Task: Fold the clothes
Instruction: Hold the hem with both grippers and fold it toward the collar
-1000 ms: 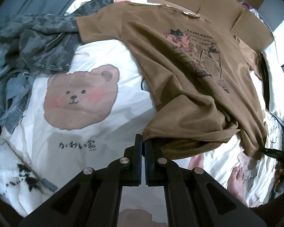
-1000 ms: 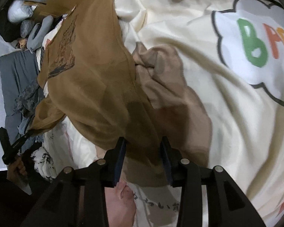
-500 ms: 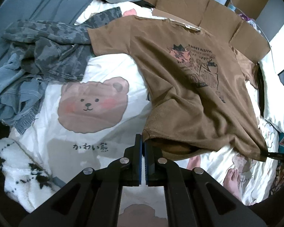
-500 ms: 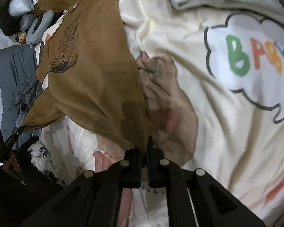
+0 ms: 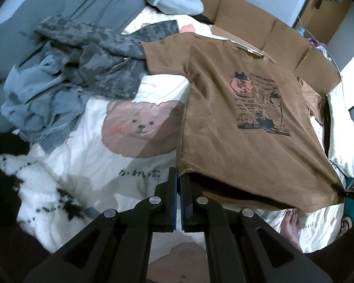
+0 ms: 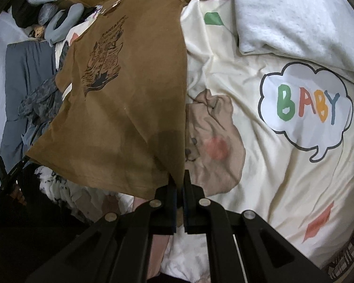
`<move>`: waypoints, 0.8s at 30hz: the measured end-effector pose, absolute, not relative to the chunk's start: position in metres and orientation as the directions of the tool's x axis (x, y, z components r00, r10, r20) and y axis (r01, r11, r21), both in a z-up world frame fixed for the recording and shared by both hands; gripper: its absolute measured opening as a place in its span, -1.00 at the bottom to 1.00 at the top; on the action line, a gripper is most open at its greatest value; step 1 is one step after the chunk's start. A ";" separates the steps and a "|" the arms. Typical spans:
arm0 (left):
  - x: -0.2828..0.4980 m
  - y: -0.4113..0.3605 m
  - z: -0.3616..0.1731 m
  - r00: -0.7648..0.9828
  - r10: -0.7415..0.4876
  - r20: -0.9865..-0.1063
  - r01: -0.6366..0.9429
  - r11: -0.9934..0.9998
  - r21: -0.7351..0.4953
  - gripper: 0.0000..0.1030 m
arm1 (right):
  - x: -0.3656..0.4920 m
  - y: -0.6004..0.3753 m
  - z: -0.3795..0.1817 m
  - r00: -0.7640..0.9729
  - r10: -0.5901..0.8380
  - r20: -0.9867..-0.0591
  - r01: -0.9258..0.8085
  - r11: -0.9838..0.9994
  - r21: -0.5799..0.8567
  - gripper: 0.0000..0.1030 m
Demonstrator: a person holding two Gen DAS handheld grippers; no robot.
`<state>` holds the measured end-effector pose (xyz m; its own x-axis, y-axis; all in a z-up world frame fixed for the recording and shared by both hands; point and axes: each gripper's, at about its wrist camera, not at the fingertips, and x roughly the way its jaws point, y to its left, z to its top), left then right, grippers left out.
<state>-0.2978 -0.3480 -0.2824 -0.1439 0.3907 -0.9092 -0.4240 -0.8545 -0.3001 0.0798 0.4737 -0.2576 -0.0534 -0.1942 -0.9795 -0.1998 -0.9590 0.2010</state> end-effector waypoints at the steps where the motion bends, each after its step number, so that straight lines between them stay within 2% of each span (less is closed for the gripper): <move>1: -0.296 -0.353 -0.282 -0.145 0.391 -0.909 -0.419 -0.857 -0.301 -0.97 | 0.080 0.473 -0.257 -0.049 -0.193 -0.980 -0.197 -0.960 0.199 -0.94; 12: -0.284 -0.376 -0.289 -0.150 0.397 -0.905 -0.409 -0.859 -0.309 -0.97 | 0.085 0.465 -0.248 0.004 -0.177 -0.984 -0.164 -0.971 0.174 -0.94; 17: -0.281 -0.378 -0.323 -0.105 0.379 -0.919 -0.400 -0.862 -0.310 -0.97 | 0.088 0.467 -0.252 0.025 -0.161 -0.987 -0.168 -0.974 0.155 -0.94; 24: -0.272 -0.376 -0.373 -0.019 0.331 -0.943 -0.399 -0.868 -0.297 -0.97 | 0.098 0.474 -0.290 0.091 -0.150 -0.985 -0.216 -0.968 0.127 -0.94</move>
